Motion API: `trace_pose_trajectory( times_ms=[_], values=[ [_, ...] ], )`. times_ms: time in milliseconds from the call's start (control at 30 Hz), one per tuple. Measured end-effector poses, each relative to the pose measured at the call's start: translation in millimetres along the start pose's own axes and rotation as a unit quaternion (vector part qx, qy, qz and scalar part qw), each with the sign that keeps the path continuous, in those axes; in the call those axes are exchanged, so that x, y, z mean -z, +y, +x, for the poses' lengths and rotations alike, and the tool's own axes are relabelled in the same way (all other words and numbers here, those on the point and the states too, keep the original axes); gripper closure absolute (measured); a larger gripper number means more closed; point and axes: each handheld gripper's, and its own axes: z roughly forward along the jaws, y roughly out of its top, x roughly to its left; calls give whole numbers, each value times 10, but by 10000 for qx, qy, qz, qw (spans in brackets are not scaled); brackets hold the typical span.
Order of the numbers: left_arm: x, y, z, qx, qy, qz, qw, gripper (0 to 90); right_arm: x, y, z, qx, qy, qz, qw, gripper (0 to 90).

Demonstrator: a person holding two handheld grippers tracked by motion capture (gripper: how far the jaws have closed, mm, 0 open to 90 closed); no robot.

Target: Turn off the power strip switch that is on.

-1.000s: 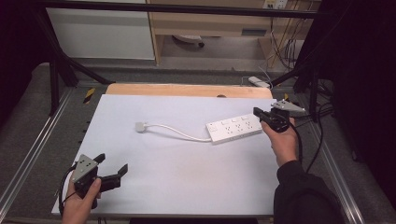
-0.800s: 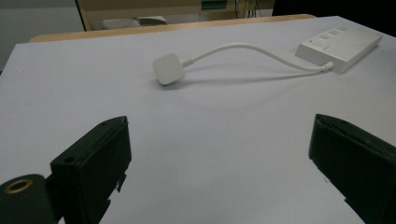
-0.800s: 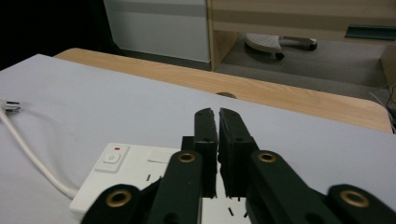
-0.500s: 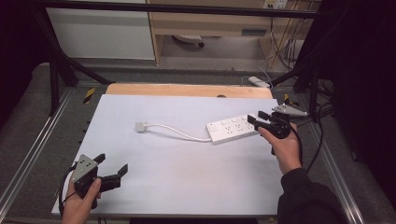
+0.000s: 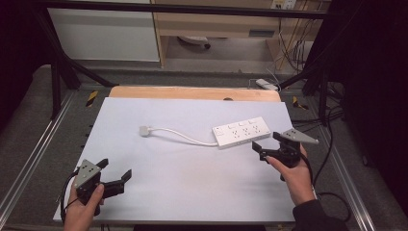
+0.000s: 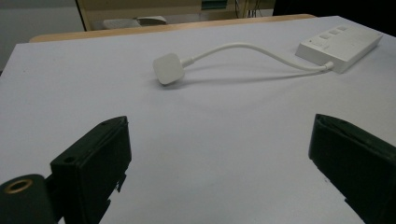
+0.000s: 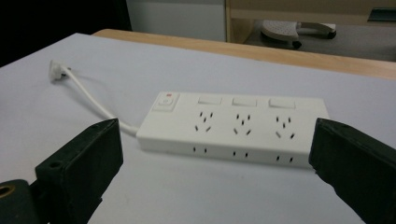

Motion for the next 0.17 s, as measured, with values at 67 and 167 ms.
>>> trace_pose_trajectory(
  times_ms=[67, 167],
  values=[
    [0, 0, -2, 1, -4, -2, 10000, 56, 48, -116, 40, 4, -23, 31, 10000, 38],
    [0, 0, -2, -1, -2, 2, 10000, 56, 117, -283, 75, -35, -117, 206, 9997, 36]
  ],
)
